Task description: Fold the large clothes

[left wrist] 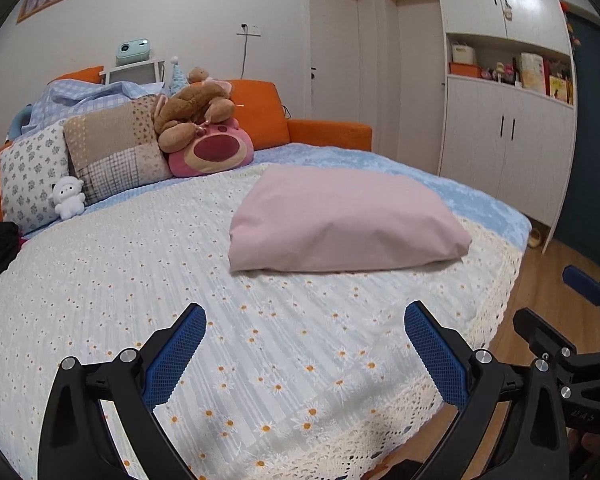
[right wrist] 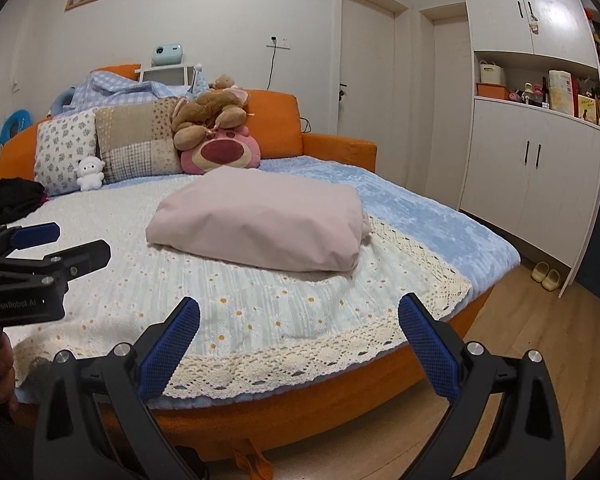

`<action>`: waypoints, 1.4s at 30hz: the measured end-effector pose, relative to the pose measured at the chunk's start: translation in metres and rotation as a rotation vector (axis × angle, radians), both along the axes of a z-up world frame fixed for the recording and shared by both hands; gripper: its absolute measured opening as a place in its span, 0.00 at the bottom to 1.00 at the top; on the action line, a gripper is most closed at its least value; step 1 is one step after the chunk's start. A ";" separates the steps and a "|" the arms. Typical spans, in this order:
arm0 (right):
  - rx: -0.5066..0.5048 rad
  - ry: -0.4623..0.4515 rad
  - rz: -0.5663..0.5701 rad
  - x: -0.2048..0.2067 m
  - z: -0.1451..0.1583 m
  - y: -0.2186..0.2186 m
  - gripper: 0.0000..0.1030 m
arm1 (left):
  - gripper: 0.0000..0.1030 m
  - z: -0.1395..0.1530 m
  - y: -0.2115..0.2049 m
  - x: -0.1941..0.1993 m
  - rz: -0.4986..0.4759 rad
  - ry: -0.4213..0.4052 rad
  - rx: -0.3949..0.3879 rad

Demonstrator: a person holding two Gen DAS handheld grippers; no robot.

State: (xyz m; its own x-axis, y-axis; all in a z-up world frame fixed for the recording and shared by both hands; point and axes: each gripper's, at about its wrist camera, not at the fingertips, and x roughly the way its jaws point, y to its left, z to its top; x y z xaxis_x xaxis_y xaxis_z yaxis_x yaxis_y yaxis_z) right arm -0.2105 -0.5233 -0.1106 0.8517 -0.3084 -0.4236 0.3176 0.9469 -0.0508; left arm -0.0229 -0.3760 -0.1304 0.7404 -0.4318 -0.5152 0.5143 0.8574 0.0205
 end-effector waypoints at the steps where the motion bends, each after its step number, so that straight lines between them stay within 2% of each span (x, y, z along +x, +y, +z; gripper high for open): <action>1: 0.003 0.004 0.004 0.000 -0.002 0.000 0.95 | 0.98 -0.001 -0.001 -0.001 -0.006 0.000 0.002; 12: 0.028 0.019 -0.006 0.003 -0.012 -0.006 0.95 | 0.98 -0.004 -0.009 -0.003 -0.038 0.020 -0.004; 29: 0.040 0.029 -0.027 0.006 -0.019 -0.009 0.95 | 0.98 -0.005 -0.023 -0.011 -0.037 -0.002 0.022; 42: 0.047 0.028 -0.031 0.007 -0.021 -0.009 0.95 | 0.98 -0.003 -0.022 -0.010 -0.044 0.032 -0.025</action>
